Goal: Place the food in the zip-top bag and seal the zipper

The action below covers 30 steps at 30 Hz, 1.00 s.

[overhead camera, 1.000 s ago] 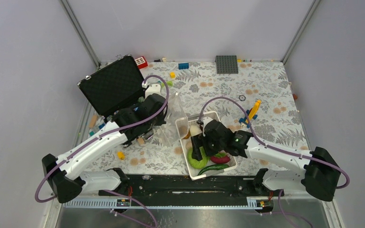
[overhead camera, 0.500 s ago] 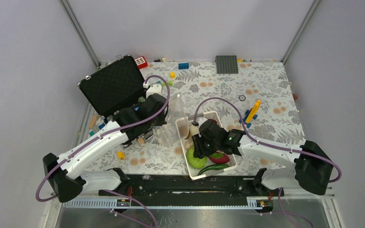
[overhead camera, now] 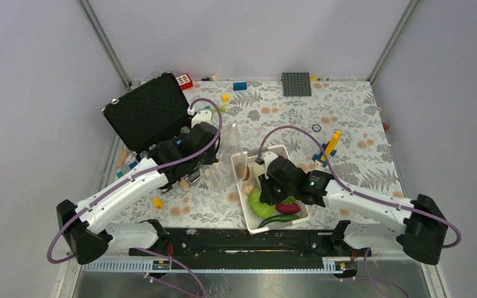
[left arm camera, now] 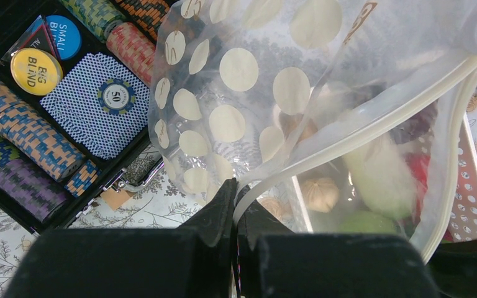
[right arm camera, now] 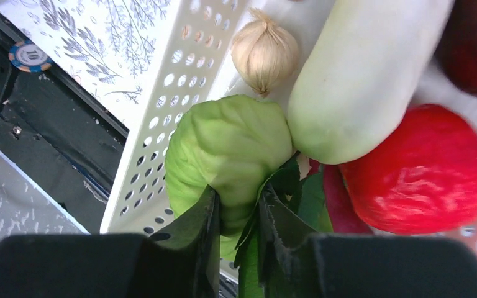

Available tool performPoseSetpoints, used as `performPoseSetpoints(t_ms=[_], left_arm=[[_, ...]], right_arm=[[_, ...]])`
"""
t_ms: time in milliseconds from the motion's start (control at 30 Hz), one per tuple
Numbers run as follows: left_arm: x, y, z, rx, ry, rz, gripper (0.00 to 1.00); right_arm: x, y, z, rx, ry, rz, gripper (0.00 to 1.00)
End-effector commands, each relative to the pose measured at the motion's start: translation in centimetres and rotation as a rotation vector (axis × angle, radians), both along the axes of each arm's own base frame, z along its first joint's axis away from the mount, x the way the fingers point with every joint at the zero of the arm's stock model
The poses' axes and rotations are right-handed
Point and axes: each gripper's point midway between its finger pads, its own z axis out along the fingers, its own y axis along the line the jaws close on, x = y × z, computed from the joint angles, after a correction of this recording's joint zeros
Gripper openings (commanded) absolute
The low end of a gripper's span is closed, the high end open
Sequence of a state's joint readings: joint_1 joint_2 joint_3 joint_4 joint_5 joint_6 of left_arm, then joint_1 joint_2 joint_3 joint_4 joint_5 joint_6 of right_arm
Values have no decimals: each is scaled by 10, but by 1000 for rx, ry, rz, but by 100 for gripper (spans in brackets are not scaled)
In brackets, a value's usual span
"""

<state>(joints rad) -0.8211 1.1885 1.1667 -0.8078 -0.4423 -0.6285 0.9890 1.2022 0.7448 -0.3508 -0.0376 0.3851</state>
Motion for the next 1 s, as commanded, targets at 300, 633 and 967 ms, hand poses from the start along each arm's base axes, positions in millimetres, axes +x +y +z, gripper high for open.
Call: performPoseSetpoints(t_ms=[300, 633, 967], left_arm=[[6, -10, 6, -47, -21, -10, 0], [4, -17, 4, -70, -2, -31, 0], [1, -23, 9, -117, 6, -44, 0]], right_arm=[[23, -1, 125, 304, -442, 64, 3], [21, 28, 231, 729, -666, 93, 4], [27, 67, 265, 947, -672, 120, 4]])
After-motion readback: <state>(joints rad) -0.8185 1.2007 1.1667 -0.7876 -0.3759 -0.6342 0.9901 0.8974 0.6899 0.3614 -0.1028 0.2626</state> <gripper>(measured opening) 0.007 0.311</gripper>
